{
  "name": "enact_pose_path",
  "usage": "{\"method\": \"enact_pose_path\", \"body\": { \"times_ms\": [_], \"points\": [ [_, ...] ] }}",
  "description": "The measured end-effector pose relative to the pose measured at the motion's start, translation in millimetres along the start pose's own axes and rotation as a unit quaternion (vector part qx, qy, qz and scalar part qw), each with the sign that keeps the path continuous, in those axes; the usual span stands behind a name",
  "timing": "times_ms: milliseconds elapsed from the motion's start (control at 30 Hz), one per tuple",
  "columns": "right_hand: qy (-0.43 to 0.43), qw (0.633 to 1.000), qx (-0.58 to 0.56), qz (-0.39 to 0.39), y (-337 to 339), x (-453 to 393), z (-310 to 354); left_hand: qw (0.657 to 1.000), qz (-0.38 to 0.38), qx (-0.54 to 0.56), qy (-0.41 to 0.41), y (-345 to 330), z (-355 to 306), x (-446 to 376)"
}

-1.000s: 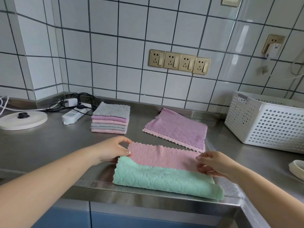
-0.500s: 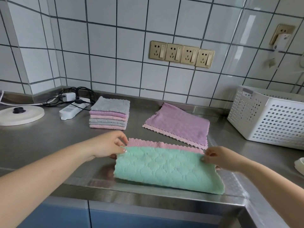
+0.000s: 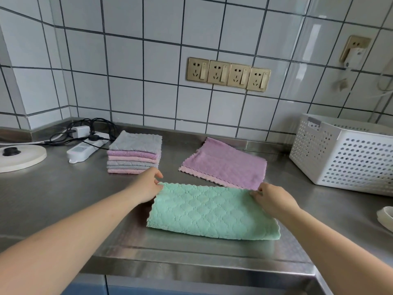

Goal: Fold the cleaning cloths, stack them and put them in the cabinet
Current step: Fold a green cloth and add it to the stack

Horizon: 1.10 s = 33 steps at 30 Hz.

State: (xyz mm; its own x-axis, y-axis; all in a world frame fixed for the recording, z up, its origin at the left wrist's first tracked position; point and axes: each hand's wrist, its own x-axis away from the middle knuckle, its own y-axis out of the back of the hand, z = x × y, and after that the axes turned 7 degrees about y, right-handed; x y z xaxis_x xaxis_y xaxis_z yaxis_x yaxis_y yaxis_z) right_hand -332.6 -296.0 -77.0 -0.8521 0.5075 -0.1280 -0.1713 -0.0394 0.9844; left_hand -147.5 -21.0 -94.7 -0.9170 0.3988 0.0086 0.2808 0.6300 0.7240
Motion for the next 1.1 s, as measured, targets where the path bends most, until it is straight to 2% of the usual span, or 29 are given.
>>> {"method": "enact_pose_path", "body": {
  "times_ms": [167, 400, 467, 567, 667, 733, 867, 1100],
  "points": [
    [-0.006, 1.0, -0.007, -0.001, -9, -9, -6, 0.999, -0.028, -0.038, -0.018, -2, 1, -8],
    [-0.043, 0.998, -0.048, 0.004, -13, -9, -11, 0.997, -0.022, -0.074, -0.004, -1, -3, -11],
    [-0.04, 0.997, -0.059, -0.036, -9, -6, -9, 0.993, -0.055, -0.103, -0.017, 6, -10, -9],
    [0.041, 0.992, -0.071, -0.094, -2, 1, 17, 0.984, -0.076, -0.127, -0.101, 3, -29, 8],
    [0.131, 0.989, -0.062, -0.026, -10, 9, 67, 0.963, -0.009, -0.198, -0.184, -27, -49, 30],
    [0.16, 0.986, -0.04, 0.028, -24, 19, 98, 0.944, 0.027, -0.254, -0.208, -49, -53, 39],
    [0.197, 0.978, -0.014, 0.068, -46, 35, 113, 0.946, 0.039, -0.262, -0.187, -63, -36, 48],
    [0.149, 0.983, 0.021, 0.108, -38, 37, 72, 0.937, 0.073, -0.318, -0.127, -53, -23, 50]
  ]
}}
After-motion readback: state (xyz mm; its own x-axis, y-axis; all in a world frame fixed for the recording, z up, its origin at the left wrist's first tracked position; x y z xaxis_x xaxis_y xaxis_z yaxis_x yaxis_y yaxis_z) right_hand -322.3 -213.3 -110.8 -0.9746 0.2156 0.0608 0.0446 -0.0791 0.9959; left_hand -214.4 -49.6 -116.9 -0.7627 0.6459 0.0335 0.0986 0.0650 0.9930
